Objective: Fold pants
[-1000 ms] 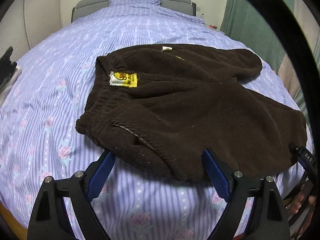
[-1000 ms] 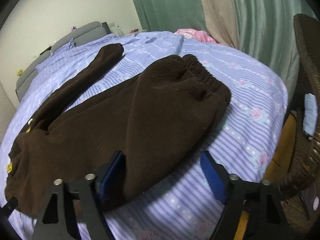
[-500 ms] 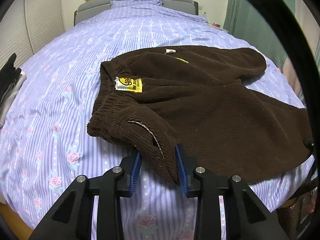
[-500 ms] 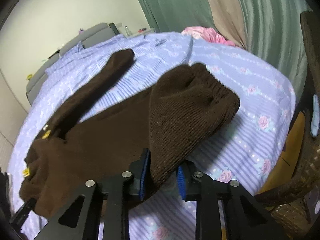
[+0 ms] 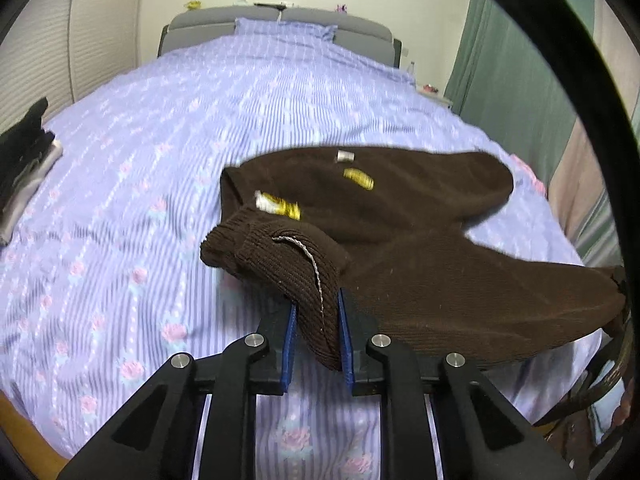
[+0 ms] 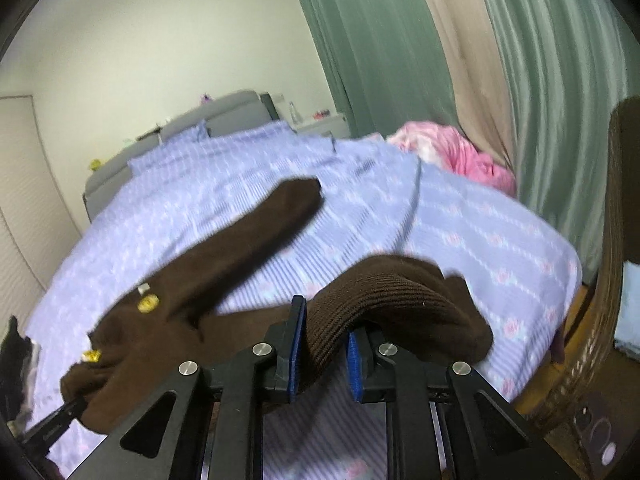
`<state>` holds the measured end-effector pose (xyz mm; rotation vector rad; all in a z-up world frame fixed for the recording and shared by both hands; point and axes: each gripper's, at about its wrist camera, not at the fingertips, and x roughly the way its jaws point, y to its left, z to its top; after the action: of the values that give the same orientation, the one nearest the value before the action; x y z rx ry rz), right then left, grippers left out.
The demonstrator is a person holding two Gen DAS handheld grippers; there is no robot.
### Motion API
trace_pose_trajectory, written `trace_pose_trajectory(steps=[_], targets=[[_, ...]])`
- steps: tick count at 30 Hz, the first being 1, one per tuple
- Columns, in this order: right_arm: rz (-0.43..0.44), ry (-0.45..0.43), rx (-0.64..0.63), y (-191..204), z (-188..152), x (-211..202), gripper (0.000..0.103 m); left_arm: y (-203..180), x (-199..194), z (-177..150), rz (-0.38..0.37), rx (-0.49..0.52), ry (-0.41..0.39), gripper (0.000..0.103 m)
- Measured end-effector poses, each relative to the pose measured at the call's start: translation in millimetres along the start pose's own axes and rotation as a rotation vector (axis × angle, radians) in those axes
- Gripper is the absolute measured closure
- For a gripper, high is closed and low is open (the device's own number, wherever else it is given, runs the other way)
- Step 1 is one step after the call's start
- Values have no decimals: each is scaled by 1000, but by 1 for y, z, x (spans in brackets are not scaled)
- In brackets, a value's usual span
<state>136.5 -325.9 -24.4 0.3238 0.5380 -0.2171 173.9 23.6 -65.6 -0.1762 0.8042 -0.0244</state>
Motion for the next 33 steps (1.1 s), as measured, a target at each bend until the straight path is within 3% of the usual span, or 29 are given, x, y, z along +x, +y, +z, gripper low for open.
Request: trace_pose_trajectory(steps=[8,17,20,22,23,24,26,29,31,33], targets=[[24,-15,-97,46,83,64,85,0,18,74,7,-41,-43,84],[-36,133,-154,107,132,201,85,18,92,139,48,-91,47,83],[-83,195,-198,125,123,245,85,27,116,147,77,-77,103,73],[-110,216,-219,133,117,262,85,27,123,151,114,-21,115,49],[-119,219,-230,136,117,267,85,28,119,151,165,21,99,26],[-131,214,-245,140,116,271,85,25,115,150,184,45,77,21],[-147,210,-254,145,116,274,85,27,96,150,183,108,33,20],[-176,190,-260,151,118,273,84,21,76,153,247,241,-31,16],[-183,182,-265,155,119,268,72,12,67,157,286,346,-71,13],[-173,162,-273,160,123,260,38,6,60,163,287,430,-105,12]])
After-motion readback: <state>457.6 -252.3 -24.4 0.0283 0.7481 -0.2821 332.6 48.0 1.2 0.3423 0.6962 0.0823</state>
